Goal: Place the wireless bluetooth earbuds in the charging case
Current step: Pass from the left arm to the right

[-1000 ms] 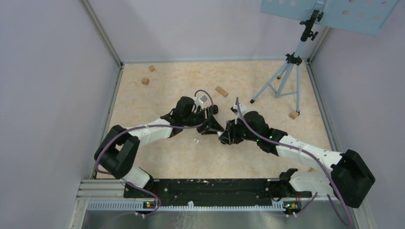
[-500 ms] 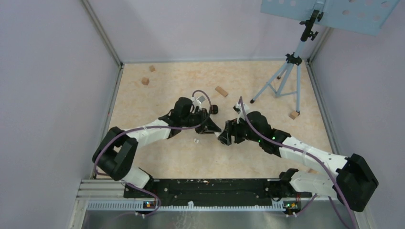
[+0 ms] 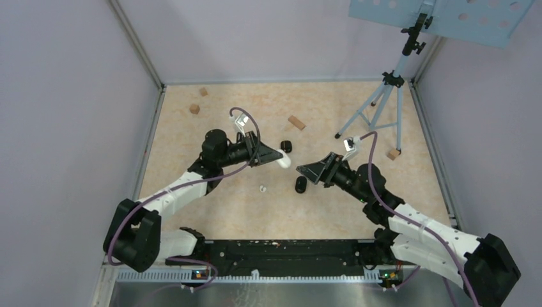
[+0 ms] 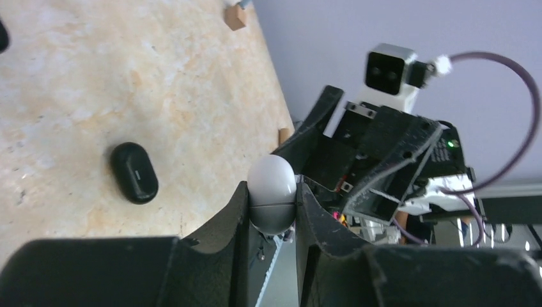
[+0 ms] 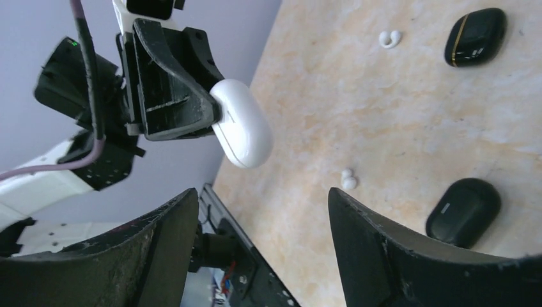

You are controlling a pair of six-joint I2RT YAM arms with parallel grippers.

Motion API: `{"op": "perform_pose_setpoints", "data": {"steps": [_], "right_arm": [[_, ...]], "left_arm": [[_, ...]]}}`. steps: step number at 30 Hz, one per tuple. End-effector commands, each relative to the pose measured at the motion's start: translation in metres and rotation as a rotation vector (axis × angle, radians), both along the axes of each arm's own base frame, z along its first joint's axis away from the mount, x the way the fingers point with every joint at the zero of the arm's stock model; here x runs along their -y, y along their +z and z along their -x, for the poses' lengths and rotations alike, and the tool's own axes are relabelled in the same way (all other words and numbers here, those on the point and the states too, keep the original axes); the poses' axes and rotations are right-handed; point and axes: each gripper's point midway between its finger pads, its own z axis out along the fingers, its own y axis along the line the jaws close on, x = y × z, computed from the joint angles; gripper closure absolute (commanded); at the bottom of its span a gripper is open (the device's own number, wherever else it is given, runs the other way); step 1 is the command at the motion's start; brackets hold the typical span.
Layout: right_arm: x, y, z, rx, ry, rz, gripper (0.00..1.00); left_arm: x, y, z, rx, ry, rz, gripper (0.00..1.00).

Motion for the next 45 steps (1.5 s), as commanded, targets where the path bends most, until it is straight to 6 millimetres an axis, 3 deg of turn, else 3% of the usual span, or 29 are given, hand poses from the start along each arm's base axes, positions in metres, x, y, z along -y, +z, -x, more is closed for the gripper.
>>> {"op": "perform_pose_setpoints", "data": {"steps": [1,7,18,25,27,31,33,36,38,45], "right_arm": [[-0.007,0.07,-0.003,0.1,0.011,-0.309,0.28],[-0.02,0.073,-0.011,0.106,0.044,-0.332,0.3],[-0.035,0.066,-0.011,0.065,0.107,-0.313,0.5],[-0.037,0.067,-0.005,0.041,0.155,-0.434,0.82],[-0.037,0.064,-0.003,0.035,0.166,-0.445,0.99],[-0.032,0.057,-0.005,0.013,0.135,-0.451,1.0],[-0.029,0.057,-0.005,0.005,0.126,-0.468,1.0],[-0.028,0.062,-0.005,0.002,0.138,-0.493,1.0],[-0.027,0.065,-0.003,-0.004,0.147,-0.528,1.0],[-0.022,0.073,0.001,-0.051,0.184,-0.685,1.0]], "left_arm": [[0.008,0.046,0.011,0.134,-0.105,0.166,1.0],[0.017,0.058,0.022,0.162,-0.265,0.215,1.0],[0.019,0.069,0.03,0.185,-0.353,0.209,1.0],[0.018,0.07,0.034,0.189,-0.37,0.209,1.0],[0.018,0.068,0.033,0.187,-0.371,0.196,1.0],[0.016,0.063,0.032,0.178,-0.354,0.168,0.75],[0.014,0.061,0.032,0.17,-0.337,0.169,0.74],[0.011,0.063,0.034,0.176,-0.322,0.195,0.84],[0.01,0.062,0.035,0.174,-0.321,0.203,0.86],[0.008,0.068,0.04,0.202,-0.33,0.226,0.61]]}}
